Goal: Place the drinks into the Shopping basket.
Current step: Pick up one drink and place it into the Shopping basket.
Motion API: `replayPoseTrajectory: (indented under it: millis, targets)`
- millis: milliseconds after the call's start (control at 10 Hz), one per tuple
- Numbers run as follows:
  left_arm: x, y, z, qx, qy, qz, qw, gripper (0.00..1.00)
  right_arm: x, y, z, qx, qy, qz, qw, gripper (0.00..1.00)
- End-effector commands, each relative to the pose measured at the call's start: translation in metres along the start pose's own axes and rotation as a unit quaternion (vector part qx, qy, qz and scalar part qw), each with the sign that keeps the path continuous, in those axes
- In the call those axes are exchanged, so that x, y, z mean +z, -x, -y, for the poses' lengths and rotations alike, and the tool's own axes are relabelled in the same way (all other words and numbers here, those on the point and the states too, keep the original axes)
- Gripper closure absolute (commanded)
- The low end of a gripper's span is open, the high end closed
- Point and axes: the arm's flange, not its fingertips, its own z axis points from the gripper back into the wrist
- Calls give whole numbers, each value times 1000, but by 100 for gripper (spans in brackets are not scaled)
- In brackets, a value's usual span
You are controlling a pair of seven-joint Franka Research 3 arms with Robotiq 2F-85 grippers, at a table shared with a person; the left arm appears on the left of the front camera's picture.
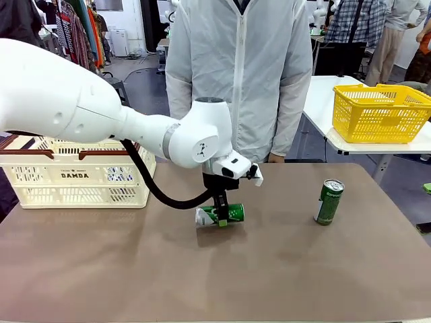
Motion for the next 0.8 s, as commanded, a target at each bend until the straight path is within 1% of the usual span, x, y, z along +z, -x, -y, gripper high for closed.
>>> replayPoseTrajectory:
  millis: [0,100,200,300,400,600,700]
  targets:
    - [81,20,30,50,-24,-13,998,100,0,-2,-7,-4,-10,5,1000,0]
    - [119,26,41,92,-5,-3,996,100,0,-2,-7,-4,-10,5,1000,0]
    - [154,35,57,139,-10,-2,990,100,0,-2,-7,-4,-10,5,1000,0]
    - [173,42,64,171,-19,-3,985,100,0,-2,-7,-4,-10,5,1000,0]
    - [194,55,68,221,-32,5,975,100,0,-2,-7,-4,-10,5,1000,0]
    - [201,78,76,257,-45,29,965,100,0,-2,-7,-4,-10,5,1000,0]
    - [213,51,70,207,-29,4,978,100,0,-2,-7,-4,-10,5,1000,0]
